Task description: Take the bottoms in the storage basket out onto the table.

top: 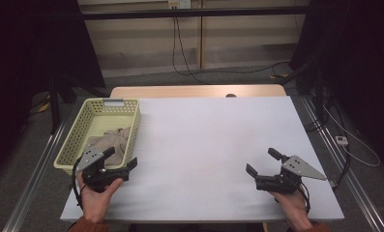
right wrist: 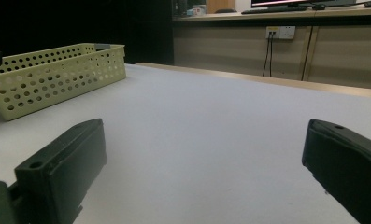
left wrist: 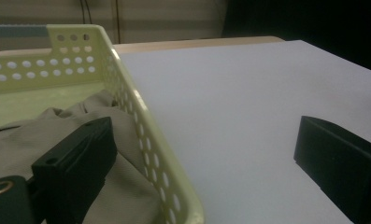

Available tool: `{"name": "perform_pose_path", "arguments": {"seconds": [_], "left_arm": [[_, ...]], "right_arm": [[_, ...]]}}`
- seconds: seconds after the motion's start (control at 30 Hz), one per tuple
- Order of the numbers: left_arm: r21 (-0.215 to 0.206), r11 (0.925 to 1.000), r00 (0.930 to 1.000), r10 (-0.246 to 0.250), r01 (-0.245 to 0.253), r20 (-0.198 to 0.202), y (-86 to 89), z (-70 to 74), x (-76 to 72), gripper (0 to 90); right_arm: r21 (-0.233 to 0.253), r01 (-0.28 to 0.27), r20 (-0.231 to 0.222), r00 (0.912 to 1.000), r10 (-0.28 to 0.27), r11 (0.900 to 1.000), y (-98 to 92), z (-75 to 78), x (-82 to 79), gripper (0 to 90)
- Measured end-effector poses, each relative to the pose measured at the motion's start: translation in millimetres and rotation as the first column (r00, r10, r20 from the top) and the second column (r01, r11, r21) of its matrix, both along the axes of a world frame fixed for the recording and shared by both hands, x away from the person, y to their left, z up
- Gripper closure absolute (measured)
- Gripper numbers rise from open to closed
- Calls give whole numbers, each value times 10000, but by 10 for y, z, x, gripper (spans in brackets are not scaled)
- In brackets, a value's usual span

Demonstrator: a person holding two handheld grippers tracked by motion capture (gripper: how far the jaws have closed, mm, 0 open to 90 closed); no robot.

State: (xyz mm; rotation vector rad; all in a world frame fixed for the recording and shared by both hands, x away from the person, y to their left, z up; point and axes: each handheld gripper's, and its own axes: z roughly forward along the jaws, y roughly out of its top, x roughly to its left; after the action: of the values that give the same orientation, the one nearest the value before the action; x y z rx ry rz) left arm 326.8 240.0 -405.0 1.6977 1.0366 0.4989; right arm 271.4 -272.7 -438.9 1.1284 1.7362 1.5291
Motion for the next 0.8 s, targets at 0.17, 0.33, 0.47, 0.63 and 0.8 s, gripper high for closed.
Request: {"name": "perform_pose_path", "arguments": {"seconds": [0.17,0.33,0.47,0.63,0.8], "left_arm": [[6,9999,9999,135,-135,89,38,70,38,56],[419,9991,9999,111,-117,127,19,116,92,56],[582,9983,9996,65,-81,265,9,196,94,57],[717,9973,9997,136,-151,209,34,237,126,57],[796,9958,9989,436,-448,176,137,324,242,58]], "right_arm": [[8,-59,-43,10000,59,10000,-10,-17,9,0],[-52,-148,15,9999,148,9999,-8,-18,20,0],[-94,-291,-37,9996,291,9995,13,-19,23,0],[-90,-223,-195,9996,221,9997,29,-22,57,0],[-86,-307,-153,9994,306,9995,55,-13,54,0]]}}
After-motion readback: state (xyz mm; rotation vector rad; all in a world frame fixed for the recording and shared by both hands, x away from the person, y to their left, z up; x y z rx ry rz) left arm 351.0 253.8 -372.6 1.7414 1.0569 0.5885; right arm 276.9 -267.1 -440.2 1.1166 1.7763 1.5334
